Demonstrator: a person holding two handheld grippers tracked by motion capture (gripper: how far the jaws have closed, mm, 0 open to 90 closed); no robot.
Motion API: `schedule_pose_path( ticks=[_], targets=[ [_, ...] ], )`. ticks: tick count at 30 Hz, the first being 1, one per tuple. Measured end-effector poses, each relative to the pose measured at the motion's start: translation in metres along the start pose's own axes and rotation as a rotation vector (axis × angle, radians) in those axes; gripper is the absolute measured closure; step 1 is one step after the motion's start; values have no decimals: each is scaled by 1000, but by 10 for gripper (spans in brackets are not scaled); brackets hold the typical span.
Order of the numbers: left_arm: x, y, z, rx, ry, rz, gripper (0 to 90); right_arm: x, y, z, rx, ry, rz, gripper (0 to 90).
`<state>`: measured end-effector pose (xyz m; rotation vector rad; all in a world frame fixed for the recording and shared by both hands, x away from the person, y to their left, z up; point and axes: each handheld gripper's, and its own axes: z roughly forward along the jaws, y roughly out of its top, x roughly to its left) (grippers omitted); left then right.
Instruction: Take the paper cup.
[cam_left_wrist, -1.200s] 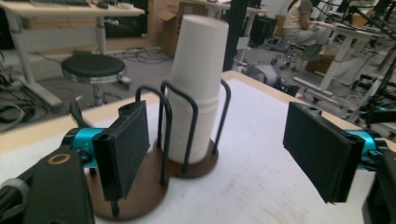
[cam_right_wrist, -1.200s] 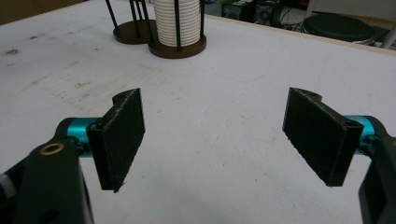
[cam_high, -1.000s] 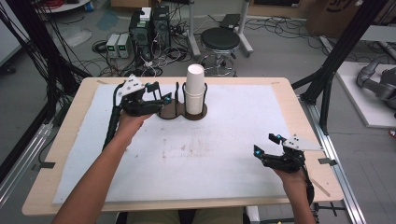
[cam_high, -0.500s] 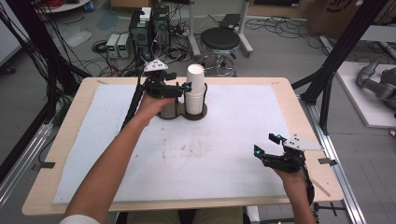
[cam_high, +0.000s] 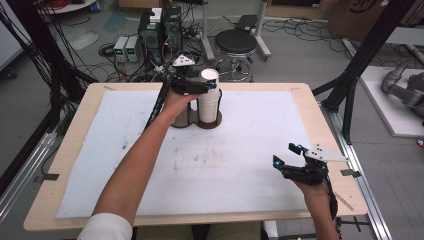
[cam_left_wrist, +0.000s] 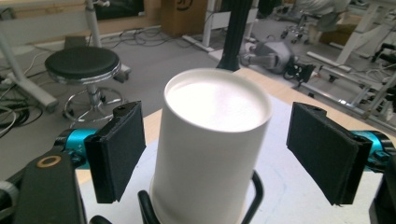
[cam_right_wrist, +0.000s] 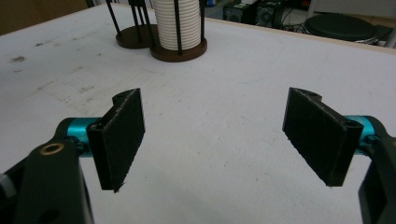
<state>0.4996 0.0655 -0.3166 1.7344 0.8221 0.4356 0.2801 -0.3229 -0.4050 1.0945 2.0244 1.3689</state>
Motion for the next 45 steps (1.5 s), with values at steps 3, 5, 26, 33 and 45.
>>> schedule_pose_path(
  ticks=[3, 5, 26, 33, 45],
  targets=[
    [1, -3, 5, 4, -5, -6, 186, 1, 0, 0, -1, 3, 2, 213],
    [0, -5, 11, 2, 5, -6, 199, 1, 0, 0, 1, 7, 2, 213],
    [-6, 1, 13, -45, 56, 14, 316, 2, 0, 0, -1, 16, 0, 214],
    [-7, 9, 3, -84, 56, 7, 321, 2, 1, 0, -3, 17, -1, 215],
    [-4, 44, -33, -166, -29, 9, 323, 4, 1, 1, -3, 19, -2, 214]
  ],
)
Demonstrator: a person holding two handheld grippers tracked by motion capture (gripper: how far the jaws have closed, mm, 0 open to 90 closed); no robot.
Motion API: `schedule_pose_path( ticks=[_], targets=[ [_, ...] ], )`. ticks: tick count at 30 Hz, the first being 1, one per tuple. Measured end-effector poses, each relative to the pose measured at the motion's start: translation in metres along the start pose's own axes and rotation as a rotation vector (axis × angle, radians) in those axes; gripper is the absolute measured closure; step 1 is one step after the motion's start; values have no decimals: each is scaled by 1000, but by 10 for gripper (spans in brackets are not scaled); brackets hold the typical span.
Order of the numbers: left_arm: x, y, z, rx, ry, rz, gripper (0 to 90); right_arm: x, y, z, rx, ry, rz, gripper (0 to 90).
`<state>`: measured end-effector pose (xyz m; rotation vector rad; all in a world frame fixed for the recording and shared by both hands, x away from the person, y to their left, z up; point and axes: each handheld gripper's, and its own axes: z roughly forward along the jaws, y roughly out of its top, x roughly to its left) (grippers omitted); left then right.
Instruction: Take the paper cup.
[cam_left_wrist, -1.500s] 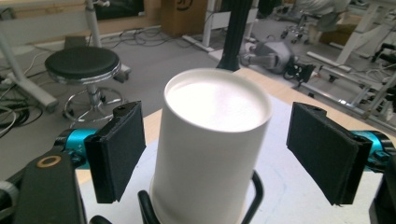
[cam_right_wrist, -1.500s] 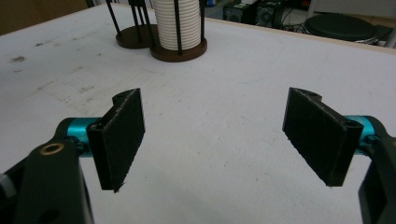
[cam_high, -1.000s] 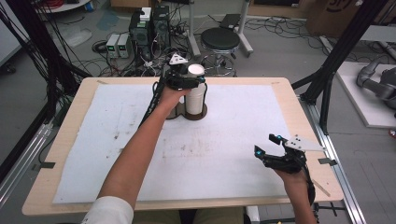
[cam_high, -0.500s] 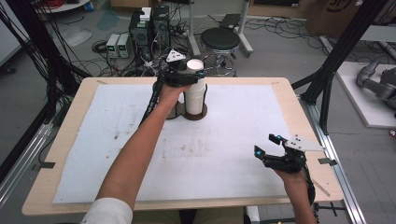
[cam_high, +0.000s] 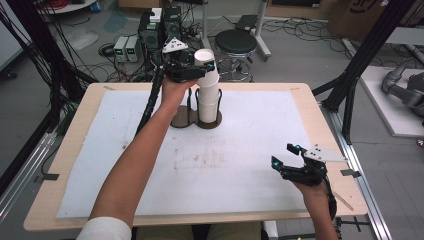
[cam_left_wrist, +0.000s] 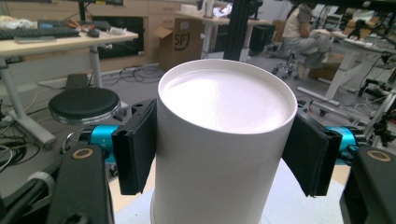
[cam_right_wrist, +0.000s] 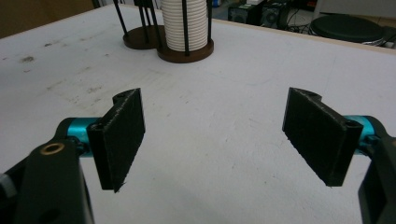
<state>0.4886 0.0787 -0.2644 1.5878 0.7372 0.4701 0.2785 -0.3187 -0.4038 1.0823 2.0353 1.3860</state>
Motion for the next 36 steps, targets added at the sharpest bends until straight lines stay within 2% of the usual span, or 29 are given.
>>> schedule_pose_path(
  ticks=[4, 6, 9, 10, 12, 14, 15, 19, 20, 23, 27, 36],
  targets=[
    [0, 5, -11, -19, -17, 10, 323, 1, 0, 0, -1, 1, -3, 215],
    [-1, 9, -23, -32, -36, 35, 322, 0, 0, 0, -1, -1, -3, 215],
    [-2, 13, -36, -56, -59, 42, 322, 1, 0, 0, 0, -3, -4, 215],
    [-2, 13, -36, -56, -59, 42, 322, 1, 0, 0, 0, -3, -4, 215],
    [-5, 14, -51, -63, -73, 52, 322, 2, 1, 0, 2, -1, -6, 215],
    [-6, 14, -56, -53, -79, 50, 321, 2, 1, 0, 0, -1, -8, 215],
    [-9, 12, -66, -11, -59, 19, 319, 4, 1, 1, 5, 1, -10, 215],
    [-15, -1, -85, -7, -61, 44, 318, 6, 2, 3, 9, 7, -15, 215],
    [-15, -1, -85, -7, -61, 44, 318, 6, 2, 3, 9, 7, -15, 215],
    [-21, -20, -99, -10, -108, 47, 318, 9, 2, 5, 14, 18, -21, 215],
    [-27, -36, -112, -18, -152, 40, 318, 12, 4, 9, 16, 25, -24, 215],
    [-31, -61, -135, -18, -175, 49, 318, 17, 5, 15, 29, 42, -37, 215]
  ],
)
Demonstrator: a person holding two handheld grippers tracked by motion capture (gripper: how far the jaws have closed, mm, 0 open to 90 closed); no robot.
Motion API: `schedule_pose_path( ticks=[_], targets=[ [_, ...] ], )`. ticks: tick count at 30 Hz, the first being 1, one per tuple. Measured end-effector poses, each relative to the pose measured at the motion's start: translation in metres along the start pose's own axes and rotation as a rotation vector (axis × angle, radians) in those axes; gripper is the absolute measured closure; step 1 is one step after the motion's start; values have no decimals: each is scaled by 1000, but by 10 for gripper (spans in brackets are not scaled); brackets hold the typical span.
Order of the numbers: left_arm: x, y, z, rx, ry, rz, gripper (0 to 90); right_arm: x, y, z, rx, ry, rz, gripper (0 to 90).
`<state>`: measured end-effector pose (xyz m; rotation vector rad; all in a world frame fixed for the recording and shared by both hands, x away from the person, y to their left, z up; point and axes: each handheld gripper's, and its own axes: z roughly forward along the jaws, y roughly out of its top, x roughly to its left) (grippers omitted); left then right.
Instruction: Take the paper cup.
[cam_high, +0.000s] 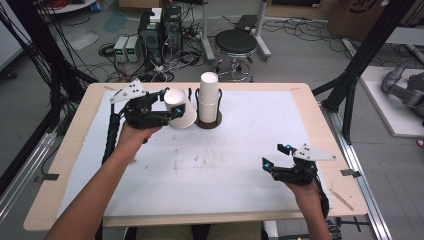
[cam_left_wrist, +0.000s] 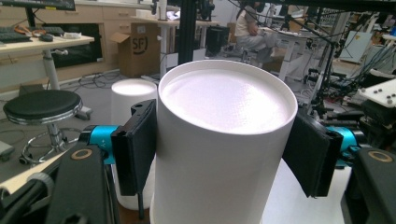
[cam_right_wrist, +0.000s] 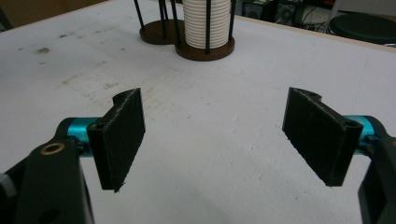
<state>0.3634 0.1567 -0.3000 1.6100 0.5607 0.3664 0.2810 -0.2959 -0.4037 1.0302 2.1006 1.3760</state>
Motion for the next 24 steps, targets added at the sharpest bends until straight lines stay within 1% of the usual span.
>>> schedule_pose_path(
  ticks=[4, 6, 7, 10, 16, 18, 19, 20, 21, 23, 24],
  targets=[
    [-2, -10, -7, 6, -6, 6, 318, 1, 0, 2, 3, 3, -4, 215],
    [-2, -12, -8, 9, -8, 10, 319, 2, 0, 2, 6, 7, -4, 215],
    [-2, -16, -9, 16, -19, 16, 319, 2, 0, 3, 4, 7, -7, 215],
    [-3, -19, -9, 15, -22, 16, 319, 3, 1, 4, 6, 8, -9, 215],
    [-4, -32, -12, 30, -18, 64, 320, 4, 1, 6, 12, 17, -10, 215],
    [-4, -35, -15, 22, 0, 59, 320, 4, 1, 7, 11, 22, -14, 215],
    [-3, -37, -17, 16, 4, 50, 320, 4, 1, 7, 13, 24, -10, 215],
    [-2, -38, -18, 8, 1, 32, 320, 4, 2, 7, 13, 26, -9, 215],
    [-1, -40, -19, 9, 8, 21, 320, 5, 2, 8, 12, 29, -12, 215],
    [1, -43, -20, 12, 4, 7, 320, 5, 3, 9, 10, 39, -15, 215],
    [1, -43, -20, 12, 4, 7, 320, 5, 3, 9, 9, 46, -18, 214]
  ],
)
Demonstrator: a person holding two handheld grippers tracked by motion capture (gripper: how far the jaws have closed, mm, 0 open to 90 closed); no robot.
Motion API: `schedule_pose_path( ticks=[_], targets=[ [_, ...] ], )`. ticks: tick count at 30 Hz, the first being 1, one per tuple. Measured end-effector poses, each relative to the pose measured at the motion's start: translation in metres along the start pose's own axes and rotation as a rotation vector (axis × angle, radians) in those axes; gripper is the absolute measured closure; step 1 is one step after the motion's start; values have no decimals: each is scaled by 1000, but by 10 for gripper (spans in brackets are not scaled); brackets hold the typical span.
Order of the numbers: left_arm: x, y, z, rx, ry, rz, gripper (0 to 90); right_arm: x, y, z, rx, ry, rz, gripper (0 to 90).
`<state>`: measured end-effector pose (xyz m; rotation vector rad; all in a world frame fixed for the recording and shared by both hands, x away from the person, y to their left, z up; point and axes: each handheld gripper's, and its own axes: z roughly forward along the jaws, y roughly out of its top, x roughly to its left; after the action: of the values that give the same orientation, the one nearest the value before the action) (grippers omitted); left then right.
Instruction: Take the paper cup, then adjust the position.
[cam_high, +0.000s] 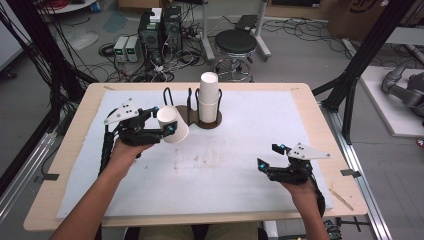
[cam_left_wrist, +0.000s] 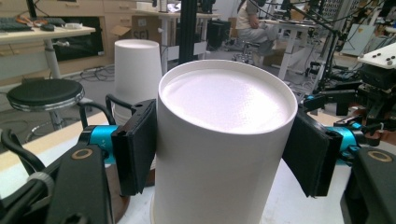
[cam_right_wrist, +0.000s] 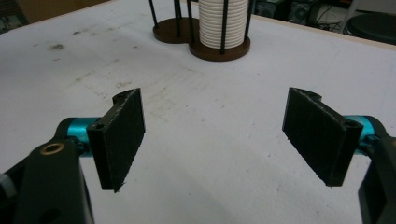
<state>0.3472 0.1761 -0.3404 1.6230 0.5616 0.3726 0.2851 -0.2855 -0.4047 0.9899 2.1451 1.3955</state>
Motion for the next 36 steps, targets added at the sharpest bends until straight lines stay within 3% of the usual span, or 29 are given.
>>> schedule_pose_path(
  ticks=[6, 16, 22, 36],
  targets=[
    [-3, -9, -6, 2, -1, -30, 320, 6, 2, 8, 21, 65, -24, 214],
    [-11, -11, -7, 11, -46, -24, 320, 12, 6, 14, 13, 100, -36, 213],
    [-18, -13, 0, 27, -75, -19, 319, 20, 11, 20, 13, 136, -49, 204],
    [-36, -18, 15, 40, -144, -13, 318, 43, 19, 42, 45, 278, -94, 204]
  ],
)
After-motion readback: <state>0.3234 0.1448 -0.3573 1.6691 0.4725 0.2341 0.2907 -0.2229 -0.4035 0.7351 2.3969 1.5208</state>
